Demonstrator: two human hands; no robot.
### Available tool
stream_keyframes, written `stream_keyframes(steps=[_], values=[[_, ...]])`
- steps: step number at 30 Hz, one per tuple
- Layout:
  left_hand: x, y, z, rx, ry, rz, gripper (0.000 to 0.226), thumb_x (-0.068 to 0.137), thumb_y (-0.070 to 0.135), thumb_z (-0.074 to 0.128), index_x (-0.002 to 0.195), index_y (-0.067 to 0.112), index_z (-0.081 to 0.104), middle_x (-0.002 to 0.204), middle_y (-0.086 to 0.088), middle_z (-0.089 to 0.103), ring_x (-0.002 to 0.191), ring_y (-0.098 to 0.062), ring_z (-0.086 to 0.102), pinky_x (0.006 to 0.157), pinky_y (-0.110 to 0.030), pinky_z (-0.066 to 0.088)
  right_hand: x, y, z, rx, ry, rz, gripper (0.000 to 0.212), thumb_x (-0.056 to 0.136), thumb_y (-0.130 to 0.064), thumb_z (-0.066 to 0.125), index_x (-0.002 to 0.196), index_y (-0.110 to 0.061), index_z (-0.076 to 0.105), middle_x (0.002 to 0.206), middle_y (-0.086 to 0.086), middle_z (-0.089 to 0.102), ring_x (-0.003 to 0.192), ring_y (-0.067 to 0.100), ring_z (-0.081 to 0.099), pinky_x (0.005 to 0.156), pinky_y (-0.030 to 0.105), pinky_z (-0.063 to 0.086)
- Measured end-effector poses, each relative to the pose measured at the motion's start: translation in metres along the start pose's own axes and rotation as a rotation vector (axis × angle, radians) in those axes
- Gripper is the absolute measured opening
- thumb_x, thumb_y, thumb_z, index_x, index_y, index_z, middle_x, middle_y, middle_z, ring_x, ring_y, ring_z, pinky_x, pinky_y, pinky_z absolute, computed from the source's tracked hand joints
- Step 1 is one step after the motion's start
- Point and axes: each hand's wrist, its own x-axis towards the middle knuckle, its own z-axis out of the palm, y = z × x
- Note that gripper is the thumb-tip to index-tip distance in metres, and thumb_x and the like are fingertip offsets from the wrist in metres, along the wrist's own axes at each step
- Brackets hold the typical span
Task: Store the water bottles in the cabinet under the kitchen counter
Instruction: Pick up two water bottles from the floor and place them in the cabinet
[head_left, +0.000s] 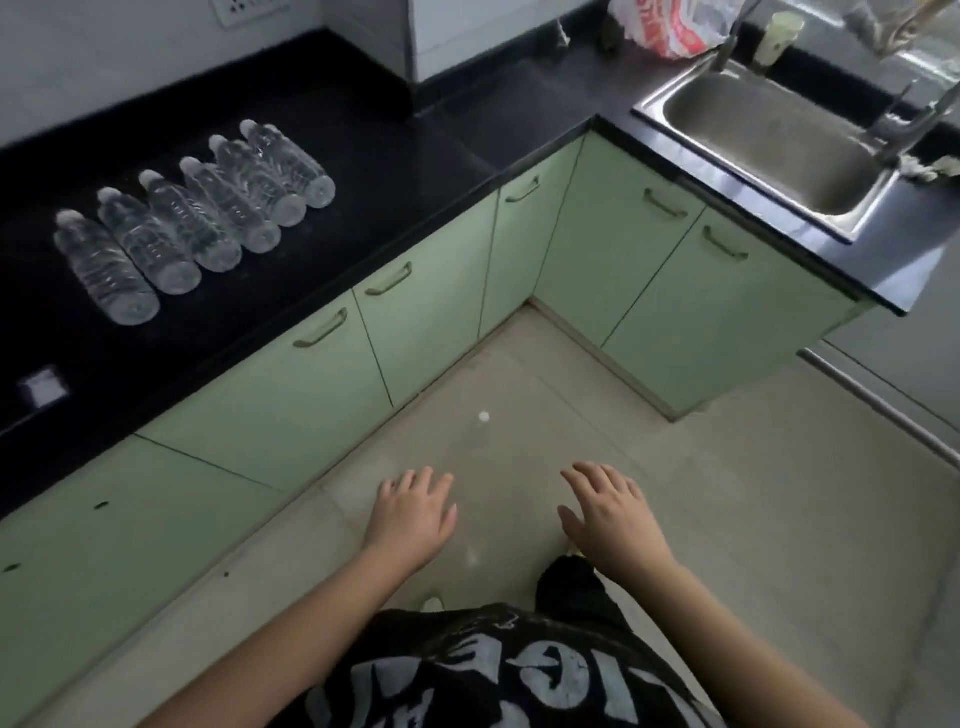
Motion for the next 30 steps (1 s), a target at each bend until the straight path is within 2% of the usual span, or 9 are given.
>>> stream_keyframes(steps=[3, 7, 12, 15, 18, 20, 24, 30], values=[[0.019, 0.009, 0.004, -0.048, 0.012, -0.148, 0.048, 0.081, 0.044, 0.036, 0.108, 0.021, 0.069, 0.097, -0.005, 0.070, 0.087, -0.027, 0.067, 0.071, -0.041, 0.053, 0.053, 0.028, -0.001, -0.015, -0.042, -0.140, 0.048, 0.086, -0.039, 0.061, 0.127, -0.017, 0.058, 0.128, 0.004, 0.060, 0.119, 0.028, 0.055, 0.097, 0.042, 0.045], [0.048, 0.041, 0.001, -0.123, 0.068, -0.305, 0.045, 0.078, 0.036, 0.039, 0.107, 0.022, 0.070, 0.098, -0.003, 0.069, 0.086, -0.026, 0.068, 0.068, -0.039, 0.053, 0.119, 0.063, -0.002, -0.036, -0.127, -0.362, 0.050, 0.085, -0.039, 0.059, 0.131, -0.018, 0.055, 0.132, 0.004, 0.058, 0.121, 0.027, 0.054, 0.097, 0.041, 0.045], [0.076, 0.090, -0.008, -0.195, 0.121, -0.464, 0.047, 0.079, 0.035, 0.040, 0.113, 0.018, 0.068, 0.106, -0.005, 0.068, 0.093, -0.028, 0.066, 0.076, -0.039, 0.052, 0.175, 0.098, -0.009, -0.109, -0.231, -0.603, 0.052, 0.082, -0.038, 0.056, 0.129, -0.015, 0.057, 0.130, 0.007, 0.059, 0.120, 0.028, 0.055, 0.096, 0.042, 0.047], [0.085, 0.112, -0.010, -0.244, 0.154, -0.569, 0.047, 0.080, 0.034, 0.042, 0.116, 0.017, 0.067, 0.107, -0.006, 0.067, 0.096, -0.028, 0.065, 0.078, -0.039, 0.051, 0.199, 0.109, -0.010, -0.151, -0.254, -0.707, 0.053, 0.075, -0.036, 0.061, 0.123, -0.014, 0.062, 0.123, 0.008, 0.063, 0.112, 0.029, 0.060, 0.089, 0.040, 0.051], [0.086, 0.124, 0.006, -0.282, 0.152, -0.678, 0.047, 0.080, 0.034, 0.043, 0.117, 0.016, 0.064, 0.107, -0.008, 0.065, 0.098, -0.030, 0.064, 0.078, -0.042, 0.051, 0.218, 0.114, 0.002, -0.171, -0.276, -0.764, 0.057, 0.071, -0.033, 0.069, 0.124, -0.013, 0.060, 0.125, 0.008, 0.061, 0.114, 0.030, 0.059, 0.091, 0.041, 0.050], [0.086, 0.130, 0.025, -0.306, 0.159, -0.728, 0.047, 0.079, 0.034, 0.043, 0.119, 0.016, 0.061, 0.109, -0.008, 0.064, 0.100, -0.031, 0.062, 0.079, -0.042, 0.050, 0.229, 0.113, 0.018, -0.164, -0.285, -0.777, 0.058, 0.073, -0.031, 0.066, 0.127, -0.013, 0.058, 0.127, 0.009, 0.060, 0.117, 0.031, 0.057, 0.093, 0.042, 0.049], [0.098, 0.132, 0.090, -0.324, 0.162, -0.792, 0.049, 0.083, 0.036, 0.044, 0.124, 0.015, 0.060, 0.117, -0.010, 0.063, 0.107, -0.032, 0.061, 0.084, -0.044, 0.049, 0.250, 0.110, 0.078, -0.140, -0.303, -0.789, 0.057, 0.081, -0.034, 0.047, 0.133, -0.012, 0.052, 0.133, 0.011, 0.055, 0.122, 0.031, 0.052, 0.098, 0.043, 0.045], [0.151, 0.114, 0.226, -0.348, 0.225, -0.849, 0.055, 0.088, 0.046, 0.044, 0.129, 0.013, 0.059, 0.125, -0.012, 0.061, 0.113, -0.032, 0.058, 0.088, -0.046, 0.048, 0.281, 0.110, 0.212, -0.055, -0.261, -0.762, 0.059, 0.089, -0.033, 0.055, 0.142, -0.013, 0.040, 0.144, 0.009, 0.046, 0.132, 0.030, 0.043, 0.106, 0.044, 0.037]])
